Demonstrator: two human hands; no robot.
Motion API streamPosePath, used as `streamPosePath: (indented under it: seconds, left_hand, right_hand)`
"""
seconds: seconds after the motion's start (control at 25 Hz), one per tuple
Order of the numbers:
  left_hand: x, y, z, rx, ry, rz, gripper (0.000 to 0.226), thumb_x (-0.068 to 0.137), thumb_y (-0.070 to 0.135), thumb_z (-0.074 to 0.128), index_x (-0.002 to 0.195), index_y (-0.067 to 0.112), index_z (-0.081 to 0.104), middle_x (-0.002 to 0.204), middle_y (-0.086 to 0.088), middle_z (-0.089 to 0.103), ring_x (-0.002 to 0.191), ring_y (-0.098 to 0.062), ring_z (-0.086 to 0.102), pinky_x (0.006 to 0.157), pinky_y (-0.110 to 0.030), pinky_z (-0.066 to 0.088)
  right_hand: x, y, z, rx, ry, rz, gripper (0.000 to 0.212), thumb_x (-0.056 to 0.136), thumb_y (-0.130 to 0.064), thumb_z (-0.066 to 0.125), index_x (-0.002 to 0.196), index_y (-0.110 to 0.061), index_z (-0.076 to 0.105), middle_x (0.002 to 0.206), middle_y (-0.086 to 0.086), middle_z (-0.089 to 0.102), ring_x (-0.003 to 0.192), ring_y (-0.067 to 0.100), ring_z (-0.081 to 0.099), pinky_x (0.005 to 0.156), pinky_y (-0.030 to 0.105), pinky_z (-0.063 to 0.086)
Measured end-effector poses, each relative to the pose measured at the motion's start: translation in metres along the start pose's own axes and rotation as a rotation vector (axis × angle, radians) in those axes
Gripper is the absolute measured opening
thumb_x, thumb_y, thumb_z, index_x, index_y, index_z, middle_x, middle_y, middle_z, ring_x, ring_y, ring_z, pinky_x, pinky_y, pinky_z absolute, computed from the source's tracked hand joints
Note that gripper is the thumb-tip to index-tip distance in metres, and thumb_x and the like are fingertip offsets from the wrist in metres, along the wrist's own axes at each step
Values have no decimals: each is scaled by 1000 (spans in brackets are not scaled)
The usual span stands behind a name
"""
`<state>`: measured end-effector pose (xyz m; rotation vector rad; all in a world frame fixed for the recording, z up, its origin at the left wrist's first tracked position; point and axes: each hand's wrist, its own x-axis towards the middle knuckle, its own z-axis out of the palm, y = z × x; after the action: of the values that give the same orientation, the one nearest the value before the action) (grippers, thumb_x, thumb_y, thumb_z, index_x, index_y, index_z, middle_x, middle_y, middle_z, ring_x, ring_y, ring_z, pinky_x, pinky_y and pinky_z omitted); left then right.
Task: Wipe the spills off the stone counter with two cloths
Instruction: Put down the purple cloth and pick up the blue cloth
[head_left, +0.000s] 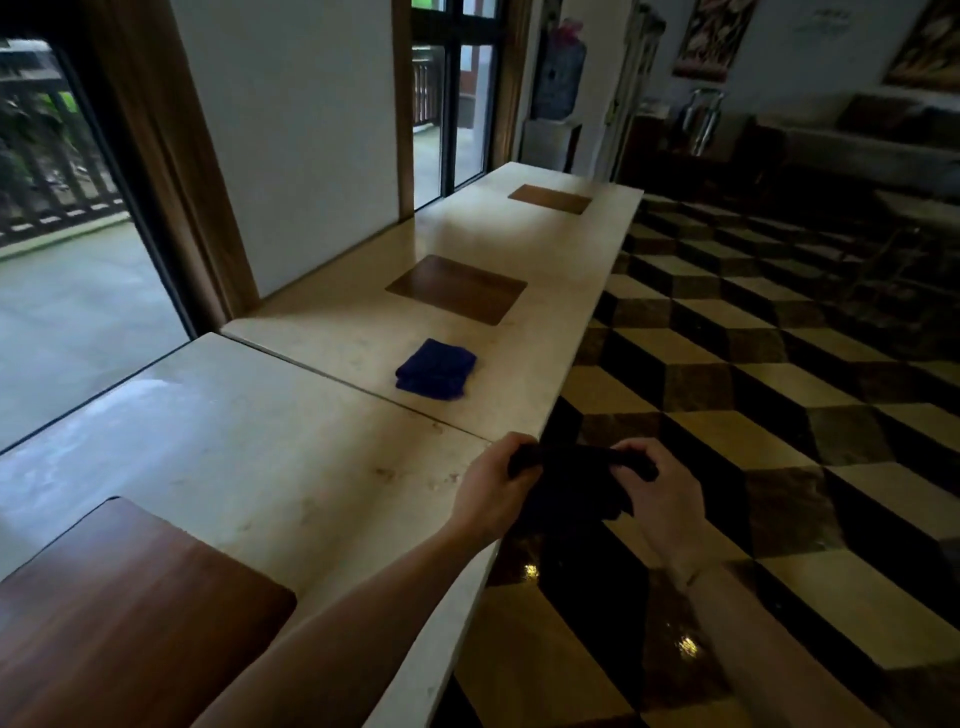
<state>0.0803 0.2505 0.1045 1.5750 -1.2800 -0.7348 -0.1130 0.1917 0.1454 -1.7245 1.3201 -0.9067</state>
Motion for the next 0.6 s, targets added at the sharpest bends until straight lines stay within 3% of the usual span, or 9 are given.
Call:
streamPosePath:
  seconds: [0.16, 0.36, 0.6]
  left_hand:
    - [70, -11, 33, -15, -49, -50, 19, 95, 24, 59, 109, 38, 58, 102, 11, 65, 96, -10, 62, 88, -43, 55]
    - [156, -12, 83, -35, -3, -84, 18, 96, 22, 60, 102, 38, 58, 96, 15, 65, 88, -1, 61, 75, -23, 53]
    - [236, 3, 135, -26, 108, -181, 16, 97, 22, 58, 104, 36, 59, 100, 16, 64, 88, 1, 61, 73, -17, 50]
  right_hand:
    - [67, 28, -8, 25, 21, 73, 14, 97, -16, 59, 96, -29, 63, 100, -7, 60, 86, 4, 56, 53, 7, 44]
    - [167, 67, -31, 8, 12, 31, 23, 95, -18, 63, 90, -40, 63, 97, -10, 64, 91, 9, 62, 71, 29, 55]
    - [283, 93, -69, 15, -161, 2, 25, 96, -22, 62, 86, -45, 63, 95, -12, 64, 83, 9, 62, 72, 44, 60]
